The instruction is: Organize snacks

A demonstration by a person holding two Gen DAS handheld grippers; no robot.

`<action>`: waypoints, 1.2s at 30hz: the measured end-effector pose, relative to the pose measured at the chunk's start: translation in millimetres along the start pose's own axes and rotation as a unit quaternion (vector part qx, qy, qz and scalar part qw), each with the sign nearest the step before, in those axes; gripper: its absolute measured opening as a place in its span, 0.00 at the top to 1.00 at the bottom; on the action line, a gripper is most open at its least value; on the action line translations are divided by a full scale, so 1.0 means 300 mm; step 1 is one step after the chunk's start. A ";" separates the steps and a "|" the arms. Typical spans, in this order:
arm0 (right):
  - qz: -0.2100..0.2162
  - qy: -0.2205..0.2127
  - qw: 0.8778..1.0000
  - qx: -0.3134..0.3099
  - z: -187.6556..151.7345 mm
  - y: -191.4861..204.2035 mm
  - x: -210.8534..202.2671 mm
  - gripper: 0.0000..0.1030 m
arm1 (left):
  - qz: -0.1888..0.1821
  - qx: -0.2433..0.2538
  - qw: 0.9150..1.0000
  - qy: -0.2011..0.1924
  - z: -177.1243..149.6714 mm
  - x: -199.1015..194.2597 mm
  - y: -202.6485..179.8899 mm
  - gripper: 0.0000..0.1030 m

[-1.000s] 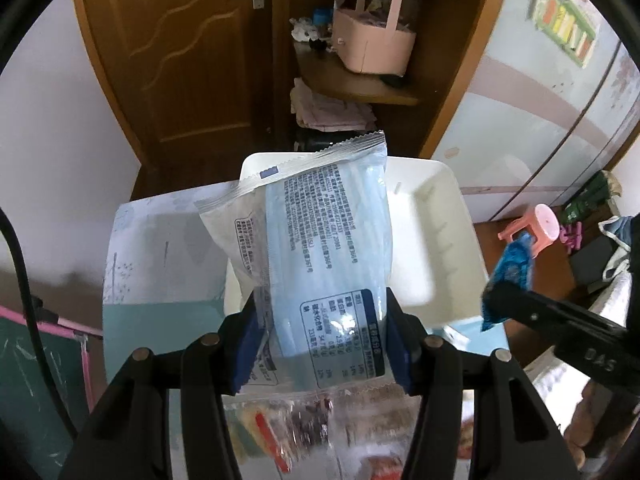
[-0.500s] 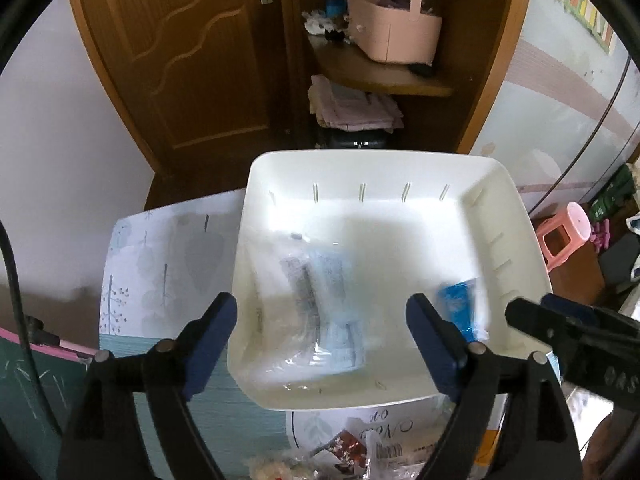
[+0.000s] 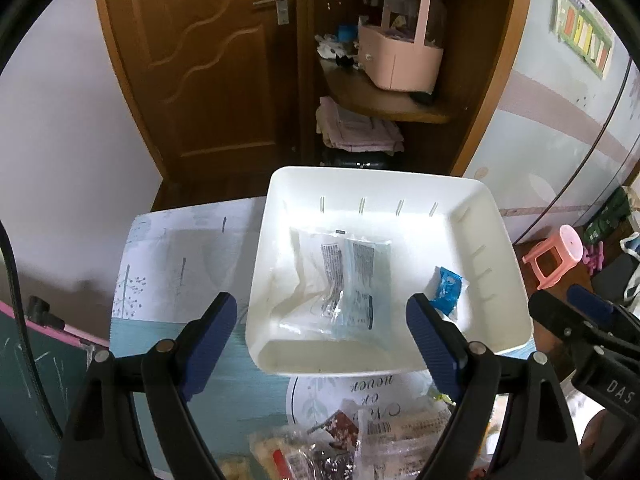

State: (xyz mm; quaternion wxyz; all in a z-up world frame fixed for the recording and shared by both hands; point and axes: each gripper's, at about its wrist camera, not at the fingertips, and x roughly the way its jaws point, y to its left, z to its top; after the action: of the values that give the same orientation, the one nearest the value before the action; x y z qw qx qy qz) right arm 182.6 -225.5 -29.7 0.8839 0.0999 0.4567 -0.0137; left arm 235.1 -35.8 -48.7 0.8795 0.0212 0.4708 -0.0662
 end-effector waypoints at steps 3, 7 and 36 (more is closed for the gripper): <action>-0.001 -0.006 1.000 0.000 -0.010 0.000 -0.046 0.20 | -0.002 -0.004 1.000 -0.011 -0.015 -0.055 -0.003 0.17; -0.013 -0.016 1.000 -0.002 -0.032 0.003 -0.120 0.20 | 0.000 -0.007 1.000 -0.029 -0.047 -0.140 -0.016 0.17; 0.011 -0.108 0.988 -0.113 -0.367 0.017 -0.564 0.20 | 0.050 -0.005 0.997 -0.051 -0.376 -0.506 -0.067 0.09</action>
State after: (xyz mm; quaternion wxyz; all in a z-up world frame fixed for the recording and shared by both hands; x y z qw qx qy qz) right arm -4.1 -211.1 46.3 0.9338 0.0019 0.3558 0.0366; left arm 56.1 -29.9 15.2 0.9046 0.0374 0.4241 -0.0205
